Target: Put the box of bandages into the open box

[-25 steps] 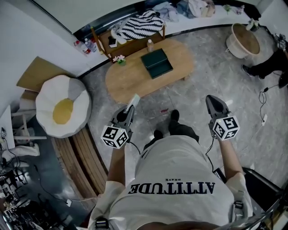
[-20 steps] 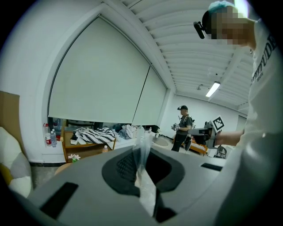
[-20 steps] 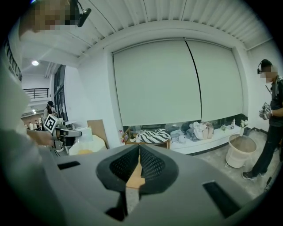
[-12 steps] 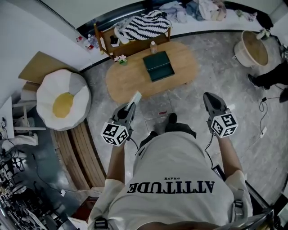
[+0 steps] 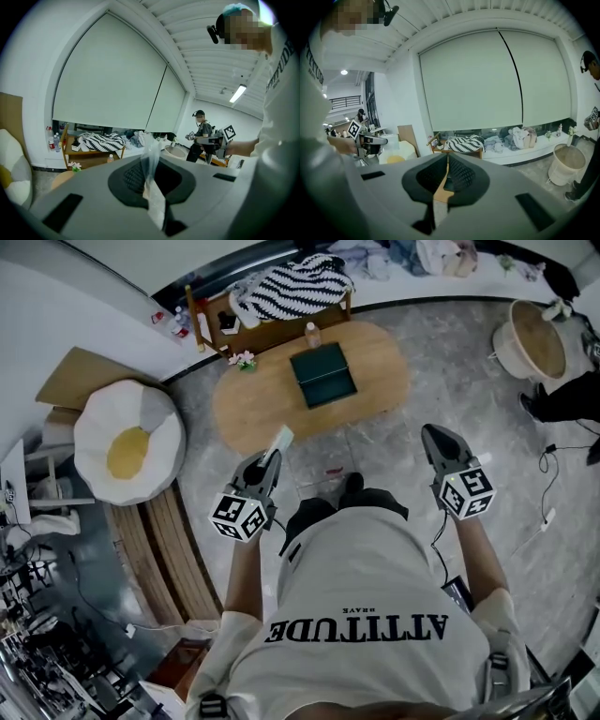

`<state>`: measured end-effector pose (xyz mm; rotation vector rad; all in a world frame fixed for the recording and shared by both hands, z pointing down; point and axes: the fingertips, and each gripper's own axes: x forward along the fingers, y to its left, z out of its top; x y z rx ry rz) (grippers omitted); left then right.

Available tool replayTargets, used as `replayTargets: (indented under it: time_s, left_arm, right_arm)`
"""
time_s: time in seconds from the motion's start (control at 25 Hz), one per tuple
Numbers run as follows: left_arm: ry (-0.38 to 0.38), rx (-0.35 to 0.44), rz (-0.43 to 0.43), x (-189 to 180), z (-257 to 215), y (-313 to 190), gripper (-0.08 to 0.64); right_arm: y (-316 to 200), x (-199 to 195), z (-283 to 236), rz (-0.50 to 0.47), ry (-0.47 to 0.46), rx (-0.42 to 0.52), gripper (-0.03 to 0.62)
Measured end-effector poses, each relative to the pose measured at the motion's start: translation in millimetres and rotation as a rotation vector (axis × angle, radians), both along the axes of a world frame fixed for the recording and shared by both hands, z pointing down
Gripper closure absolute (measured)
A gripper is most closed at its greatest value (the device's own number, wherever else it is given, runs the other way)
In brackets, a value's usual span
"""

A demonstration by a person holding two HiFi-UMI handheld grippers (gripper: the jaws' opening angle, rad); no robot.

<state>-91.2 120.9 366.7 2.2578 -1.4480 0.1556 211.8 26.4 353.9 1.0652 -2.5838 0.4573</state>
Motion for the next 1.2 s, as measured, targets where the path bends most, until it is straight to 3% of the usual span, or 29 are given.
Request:
replayTargets:
  time_s: [0.28,0.64,1.2]
  left_arm:
    - [-0.001,-0.030,-0.002,10.8,8.5,-14.1,0.526]
    - [0.003,-0.066,0.023,-1.4,25.5,-44.3,0.526]
    - [0.029,-0.202,0.141,-43.9,102.1,-146.0,0.526]
  right_arm:
    - [-16.7,5.6,8.1,-0.010,-0.003,-0.024,0.569]
    - [-37.1,-12.5,26.8,0.005,0.009,-0.061,0.569]
    - [-100.2,-65.4,71.0,0.074,0.073,-0.150,0.569]
